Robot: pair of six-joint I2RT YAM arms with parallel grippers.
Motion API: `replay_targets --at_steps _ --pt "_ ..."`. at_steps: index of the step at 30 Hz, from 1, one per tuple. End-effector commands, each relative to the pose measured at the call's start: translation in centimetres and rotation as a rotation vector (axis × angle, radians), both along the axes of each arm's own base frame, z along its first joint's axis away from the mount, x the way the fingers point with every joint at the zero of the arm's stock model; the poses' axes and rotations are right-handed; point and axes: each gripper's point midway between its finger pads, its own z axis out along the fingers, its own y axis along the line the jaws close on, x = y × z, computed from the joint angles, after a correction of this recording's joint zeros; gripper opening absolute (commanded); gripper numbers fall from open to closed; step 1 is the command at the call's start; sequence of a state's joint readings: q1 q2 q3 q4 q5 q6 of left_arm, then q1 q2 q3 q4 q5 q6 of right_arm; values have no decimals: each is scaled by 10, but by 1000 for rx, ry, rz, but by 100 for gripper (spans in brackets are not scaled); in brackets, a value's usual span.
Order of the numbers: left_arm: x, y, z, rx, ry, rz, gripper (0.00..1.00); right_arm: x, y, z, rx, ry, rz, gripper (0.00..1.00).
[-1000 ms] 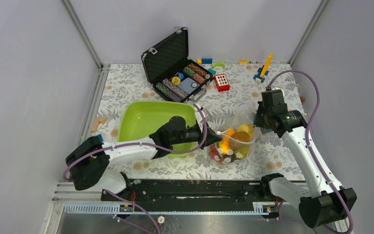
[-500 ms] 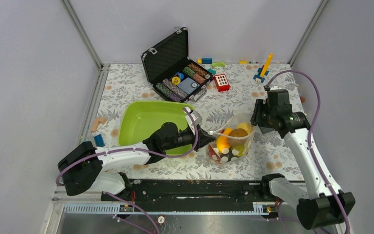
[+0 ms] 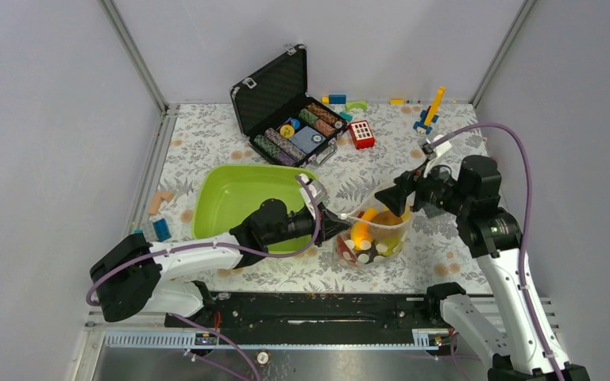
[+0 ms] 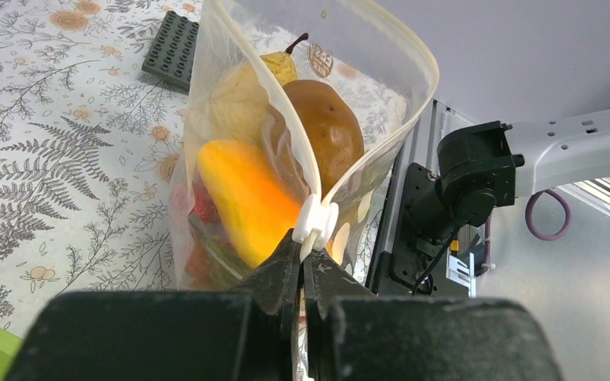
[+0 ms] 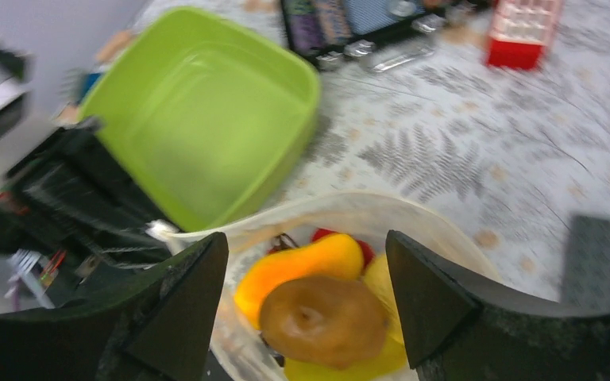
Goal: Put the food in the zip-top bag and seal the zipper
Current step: Zip the zipper food storage bag at the center of the board.
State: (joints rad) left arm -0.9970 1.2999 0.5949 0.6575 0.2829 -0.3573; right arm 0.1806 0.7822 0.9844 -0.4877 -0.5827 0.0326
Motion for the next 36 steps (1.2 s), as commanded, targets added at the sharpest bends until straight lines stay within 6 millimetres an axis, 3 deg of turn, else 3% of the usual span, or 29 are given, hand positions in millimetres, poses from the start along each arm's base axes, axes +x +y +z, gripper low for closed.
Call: replay_targets --at_steps 1,5,11,18,27,30,34,36 --pt "-6 4 41 -101 -101 -17 0 -35 55 27 31 -200 432 84" --pt "-7 5 43 -72 -108 -23 0 -47 80 7 -154 -261 606 84" --pt "-12 3 45 -79 -110 -58 0 -41 95 -1 -176 -285 705 81" --pt "-15 2 45 -66 -104 -73 0 -49 107 -11 -189 -298 813 75" --pt "-11 6 44 -39 -120 -46 0 -36 113 -30 -236 -221 793 66" --pt "-10 7 44 -35 -129 -44 0 -36 115 -35 -247 -192 813 60" --pt "-10 7 45 -36 -134 -42 0 -43 116 -37 -242 -186 850 39" --pt "-9 7 44 -34 -131 -35 0 -47 115 -38 -241 -179 868 35"
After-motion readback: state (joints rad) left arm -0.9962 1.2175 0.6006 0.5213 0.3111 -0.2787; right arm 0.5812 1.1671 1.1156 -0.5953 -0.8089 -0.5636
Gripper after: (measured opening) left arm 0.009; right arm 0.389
